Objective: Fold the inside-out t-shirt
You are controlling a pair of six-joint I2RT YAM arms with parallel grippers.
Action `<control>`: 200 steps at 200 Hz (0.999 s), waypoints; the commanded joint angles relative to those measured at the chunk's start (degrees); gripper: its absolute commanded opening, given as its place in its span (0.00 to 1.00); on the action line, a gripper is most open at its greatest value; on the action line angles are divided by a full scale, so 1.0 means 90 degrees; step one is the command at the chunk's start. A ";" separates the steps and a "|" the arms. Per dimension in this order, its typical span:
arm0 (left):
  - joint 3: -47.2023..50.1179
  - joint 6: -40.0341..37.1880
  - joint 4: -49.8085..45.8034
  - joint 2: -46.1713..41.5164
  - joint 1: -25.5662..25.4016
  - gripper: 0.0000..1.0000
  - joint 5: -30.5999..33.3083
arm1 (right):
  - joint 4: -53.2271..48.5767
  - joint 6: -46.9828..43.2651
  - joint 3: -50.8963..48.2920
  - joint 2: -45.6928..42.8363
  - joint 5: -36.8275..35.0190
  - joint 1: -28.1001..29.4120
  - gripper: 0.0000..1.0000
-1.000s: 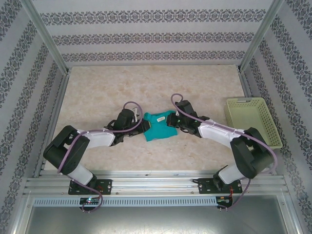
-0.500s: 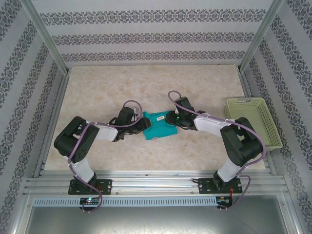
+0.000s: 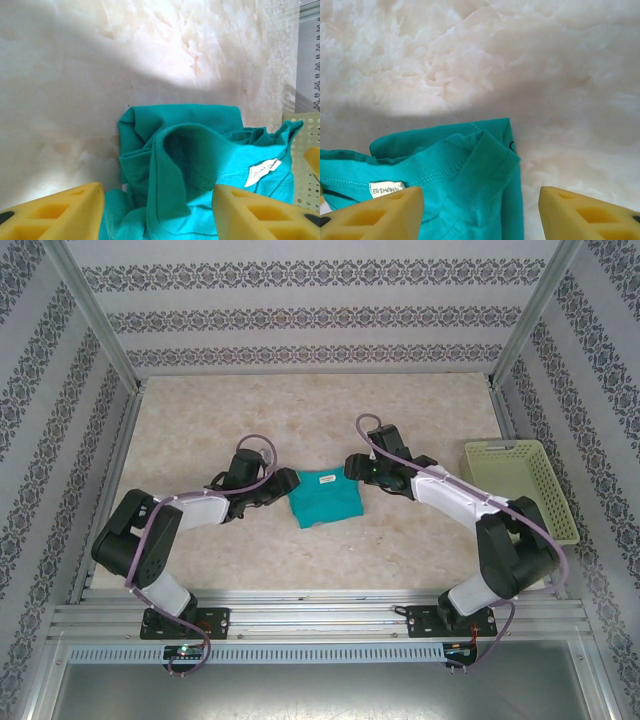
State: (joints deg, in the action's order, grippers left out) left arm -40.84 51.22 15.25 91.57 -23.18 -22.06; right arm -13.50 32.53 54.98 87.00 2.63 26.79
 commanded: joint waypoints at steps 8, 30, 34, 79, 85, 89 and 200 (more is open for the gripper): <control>-0.0255 -0.0537 -0.1370 -0.0842 -0.0114 0.55 0.0891 | -0.0643 -0.0360 0.0170 -0.0463 -0.0591 0.0393 0.61; -0.0254 -0.0575 -0.1462 -0.1181 -0.0451 0.50 0.1172 | -0.0614 -0.0300 0.0141 -0.0516 -0.0640 0.0835 0.60; -0.0258 -0.0574 -0.1418 -0.1184 -0.0498 0.49 0.1175 | -0.0599 -0.0269 0.0145 -0.0470 -0.0626 0.0875 0.60; -0.0630 -0.0305 -0.0721 -0.0194 -0.0608 0.35 0.0552 | -0.0279 -0.0112 0.0516 0.0571 -0.0536 0.0805 0.57; -0.0697 -0.0296 -0.0693 -0.0068 -0.0608 0.35 0.0589 | -0.0243 -0.0128 0.0603 0.0761 -0.0487 0.0738 0.56; -0.0744 -0.0295 -0.0697 0.0029 -0.0600 0.34 0.0641 | -0.0211 -0.0149 0.0645 0.0885 -0.0457 0.0687 0.56; -0.0748 -0.0249 -0.1411 -0.0375 -0.0214 0.42 0.0738 | -0.0584 -0.0791 0.0878 0.0679 -0.0554 0.0344 0.76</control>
State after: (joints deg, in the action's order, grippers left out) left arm -48.82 48.97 6.31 94.94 -25.36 -16.40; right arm -15.70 27.73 63.29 99.68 0.58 28.67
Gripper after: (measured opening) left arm 0.358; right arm 0.726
